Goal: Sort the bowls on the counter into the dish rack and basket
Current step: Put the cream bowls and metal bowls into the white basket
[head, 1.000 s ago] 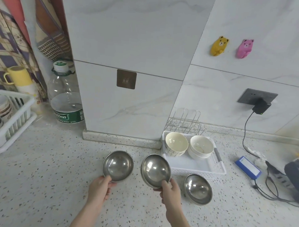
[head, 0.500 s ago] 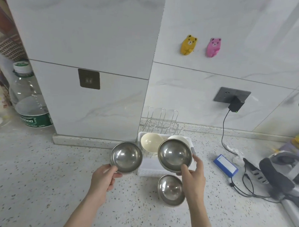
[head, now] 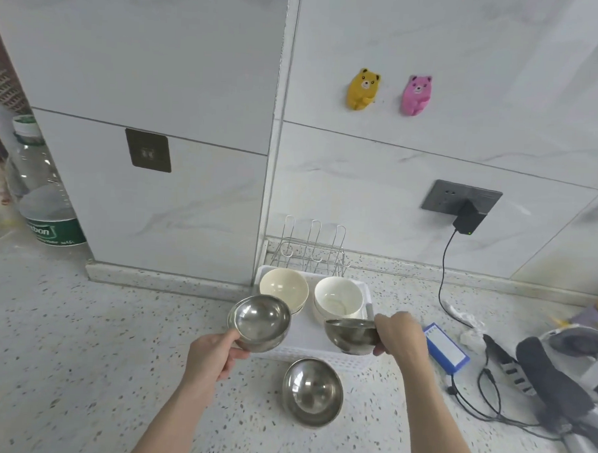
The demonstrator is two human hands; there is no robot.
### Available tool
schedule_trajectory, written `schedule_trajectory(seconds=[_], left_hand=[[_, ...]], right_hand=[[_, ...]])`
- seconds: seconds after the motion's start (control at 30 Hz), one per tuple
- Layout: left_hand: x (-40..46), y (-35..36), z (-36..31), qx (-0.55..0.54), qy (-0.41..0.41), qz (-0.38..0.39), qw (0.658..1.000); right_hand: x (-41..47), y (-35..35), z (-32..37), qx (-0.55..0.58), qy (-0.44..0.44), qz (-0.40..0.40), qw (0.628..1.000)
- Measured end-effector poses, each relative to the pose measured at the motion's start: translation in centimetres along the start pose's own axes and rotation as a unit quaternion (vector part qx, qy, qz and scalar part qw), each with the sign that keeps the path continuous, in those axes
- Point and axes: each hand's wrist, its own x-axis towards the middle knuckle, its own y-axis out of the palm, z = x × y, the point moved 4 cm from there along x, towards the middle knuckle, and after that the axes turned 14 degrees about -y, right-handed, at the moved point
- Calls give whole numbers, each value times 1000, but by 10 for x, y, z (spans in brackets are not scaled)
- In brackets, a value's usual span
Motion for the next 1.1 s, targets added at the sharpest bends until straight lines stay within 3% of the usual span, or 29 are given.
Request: schedule_trajectory(seconds=[0.5,0.63,0.97,1.03,1.1], left_hand=[[3,22,-4,28,-47,32,998],[1,23,-6,45,-56,38,997],[6,27,-23,91,-49,25,994],[9,28,-29,102,-43,18,994],[11,29,-34,110,-42,17,993]], right_hand=[[51,39,-14,-24,3,145,989],[46,47,-19,-1,-14,138,990],[32,45,-18,-100,-24,120,987],[35,38,-10,-182,-74,85,977],[31,37,3,-174,-163,46,970]])
